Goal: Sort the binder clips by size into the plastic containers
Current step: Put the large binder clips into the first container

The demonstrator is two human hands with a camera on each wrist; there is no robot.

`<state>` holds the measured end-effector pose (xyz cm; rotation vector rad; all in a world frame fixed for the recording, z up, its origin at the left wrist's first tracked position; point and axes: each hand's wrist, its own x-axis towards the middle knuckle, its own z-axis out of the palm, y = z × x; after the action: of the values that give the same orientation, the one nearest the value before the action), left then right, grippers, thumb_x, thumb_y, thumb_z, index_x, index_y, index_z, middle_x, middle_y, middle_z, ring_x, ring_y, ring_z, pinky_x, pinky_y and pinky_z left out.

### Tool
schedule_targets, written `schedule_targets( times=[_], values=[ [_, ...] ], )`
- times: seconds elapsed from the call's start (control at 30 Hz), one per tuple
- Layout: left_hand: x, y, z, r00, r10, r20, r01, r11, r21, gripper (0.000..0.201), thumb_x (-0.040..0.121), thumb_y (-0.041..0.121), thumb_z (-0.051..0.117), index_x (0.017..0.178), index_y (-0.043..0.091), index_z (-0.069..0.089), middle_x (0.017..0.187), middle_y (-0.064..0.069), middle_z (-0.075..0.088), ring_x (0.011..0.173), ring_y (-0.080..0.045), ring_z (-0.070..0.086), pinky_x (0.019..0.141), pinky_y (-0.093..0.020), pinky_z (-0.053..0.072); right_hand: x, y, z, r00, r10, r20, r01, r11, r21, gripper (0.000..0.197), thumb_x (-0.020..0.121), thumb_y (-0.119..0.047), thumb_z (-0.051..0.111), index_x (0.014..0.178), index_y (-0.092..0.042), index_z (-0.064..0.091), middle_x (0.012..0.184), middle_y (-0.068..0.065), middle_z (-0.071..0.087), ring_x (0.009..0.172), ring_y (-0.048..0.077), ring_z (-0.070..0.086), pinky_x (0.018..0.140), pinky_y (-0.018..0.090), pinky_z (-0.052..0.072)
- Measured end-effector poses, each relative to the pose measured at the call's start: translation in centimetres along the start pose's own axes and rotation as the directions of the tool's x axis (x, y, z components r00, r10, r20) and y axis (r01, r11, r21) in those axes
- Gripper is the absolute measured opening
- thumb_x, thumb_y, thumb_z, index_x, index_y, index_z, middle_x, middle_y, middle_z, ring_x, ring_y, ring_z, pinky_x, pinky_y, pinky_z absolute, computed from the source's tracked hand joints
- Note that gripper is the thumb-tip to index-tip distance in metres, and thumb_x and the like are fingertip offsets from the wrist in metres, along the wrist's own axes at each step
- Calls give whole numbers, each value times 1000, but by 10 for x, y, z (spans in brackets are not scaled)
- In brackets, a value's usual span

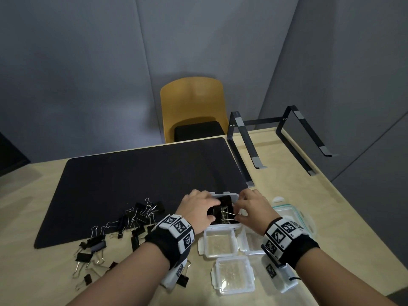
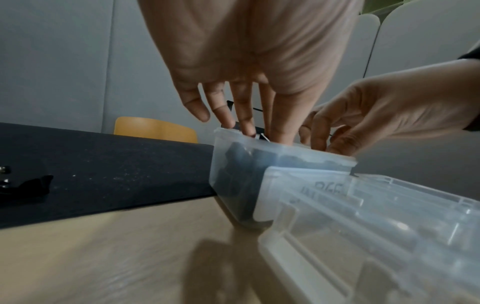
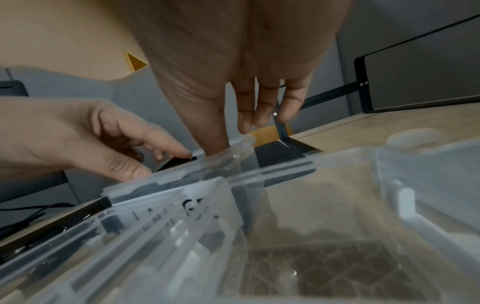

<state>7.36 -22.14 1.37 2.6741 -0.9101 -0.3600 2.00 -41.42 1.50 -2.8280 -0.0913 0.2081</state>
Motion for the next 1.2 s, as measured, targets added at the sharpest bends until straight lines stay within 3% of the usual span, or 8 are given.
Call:
schedule_targets(
  times=[0.23,0.43,0.63,0.8,0.9,1.03,1.1,1.2],
  values=[
    [-1,-9,2,998,-54,32,54,998,-18,40,89,45,54,128,49,49,130,9,39,122,-16,32,102,-34,29,4,-3,-6,996,68,66,-68,998,2,7,83,-27,63,85,-28,70,101,-7,45,104,15,42,90,30,39],
    [-4,-13,8,996,-79,30,83,986,-146,39,89,43,55,127,48,51,127,11,37,118,-14,34,101,-35,34,7,-8,-11,988,86,125,-78,994,-70,12,83,-23,60,84,-27,71,86,-9,48,100,16,51,88,31,42],
    [-3,-14,14,993,-104,-48,83,944,-318,35,84,30,63,118,33,59,120,12,40,115,-11,38,95,-22,36,7,-8,-12,986,91,142,-86,996,-37,17,86,-21,54,87,-26,71,87,-7,58,97,16,55,87,31,43],
    [-6,-25,15,975,-152,-163,91,940,-328,33,89,27,60,121,26,59,119,10,41,114,-9,41,96,-21,38,4,0,-8,993,56,102,-55,998,-11,18,89,-25,53,88,-28,70,72,-15,40,88,10,43,85,28,39],
    [-6,-27,13,982,-170,-88,142,956,-257,23,91,31,56,112,26,65,119,9,41,115,-11,38,95,-21,37,5,1,-5,994,67,85,-70,997,31,16,89,-26,55,87,-27,71,71,-18,38,90,10,44,87,30,40],
    [-3,-26,11,984,-178,-15,169,951,-258,20,92,27,53,96,17,69,114,6,48,103,-14,51,88,-22,42,8,-3,-4,995,83,58,-88,992,88,16,88,-28,57,90,-26,73,83,-13,48,97,15,50,89,33,41],
    [-3,-25,10,981,-195,-8,185,941,-284,23,94,25,49,97,13,68,116,4,51,93,-13,56,82,-23,44,8,-7,-2,995,80,54,-84,993,80,16,87,-29,58,91,-26,73,85,-11,51,98,16,51,89,32,41],
    [-6,-21,8,977,-214,-11,198,920,-339,26,96,30,44,106,16,63,115,4,53,97,-13,57,85,-26,45,7,-11,2,996,63,56,-66,996,53,15,85,-30,60,89,-27,74,80,-15,49,98,15,52,86,28,40]
  ],
)
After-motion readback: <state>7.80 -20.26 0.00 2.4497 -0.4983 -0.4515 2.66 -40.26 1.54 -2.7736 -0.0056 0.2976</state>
